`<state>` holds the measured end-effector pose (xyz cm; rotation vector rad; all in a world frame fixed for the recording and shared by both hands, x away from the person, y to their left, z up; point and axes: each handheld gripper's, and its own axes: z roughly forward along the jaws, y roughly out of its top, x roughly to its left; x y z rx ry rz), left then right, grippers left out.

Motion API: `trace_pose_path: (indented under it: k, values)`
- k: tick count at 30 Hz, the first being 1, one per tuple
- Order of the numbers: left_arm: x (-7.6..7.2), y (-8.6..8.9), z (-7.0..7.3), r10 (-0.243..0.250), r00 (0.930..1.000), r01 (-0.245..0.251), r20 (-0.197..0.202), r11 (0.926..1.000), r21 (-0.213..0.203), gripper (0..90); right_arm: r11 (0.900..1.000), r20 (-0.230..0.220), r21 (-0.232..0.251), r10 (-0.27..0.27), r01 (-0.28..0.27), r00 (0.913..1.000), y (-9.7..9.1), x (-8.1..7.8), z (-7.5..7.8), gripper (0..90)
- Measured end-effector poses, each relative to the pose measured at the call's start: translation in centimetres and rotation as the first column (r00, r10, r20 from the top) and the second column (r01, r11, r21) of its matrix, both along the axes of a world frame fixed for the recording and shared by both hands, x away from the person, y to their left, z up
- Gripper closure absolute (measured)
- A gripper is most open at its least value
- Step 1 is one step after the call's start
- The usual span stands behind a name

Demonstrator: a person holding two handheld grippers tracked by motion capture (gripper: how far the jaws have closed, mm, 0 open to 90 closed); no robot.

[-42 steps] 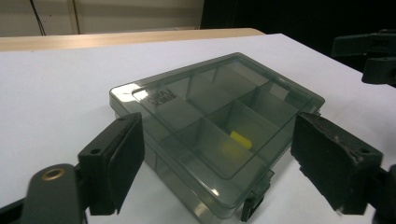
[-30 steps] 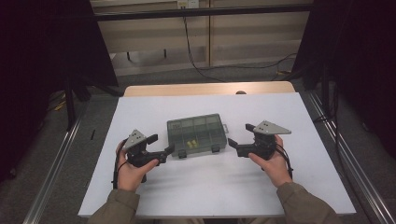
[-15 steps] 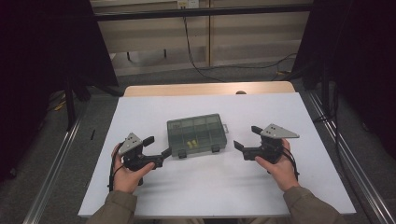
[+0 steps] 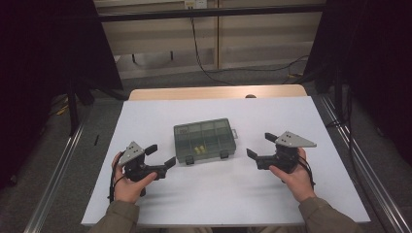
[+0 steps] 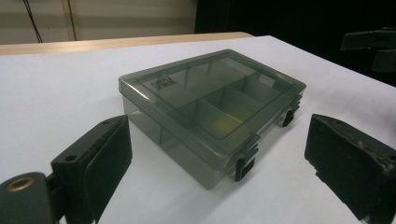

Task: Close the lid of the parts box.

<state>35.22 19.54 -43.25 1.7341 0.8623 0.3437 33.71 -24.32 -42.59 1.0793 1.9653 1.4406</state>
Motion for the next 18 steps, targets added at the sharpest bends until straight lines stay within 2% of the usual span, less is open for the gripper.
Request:
trace_pose_path:
  k: [18]
  values:
    - [-1.1,1.2,-0.2,0.022,0.9996,-0.021,0.021,0.9997,-0.008,6.7,0.9999,0.005,0.003,-0.016,0.016,0.9999,-1.1,-0.8,-0.3,7.7]
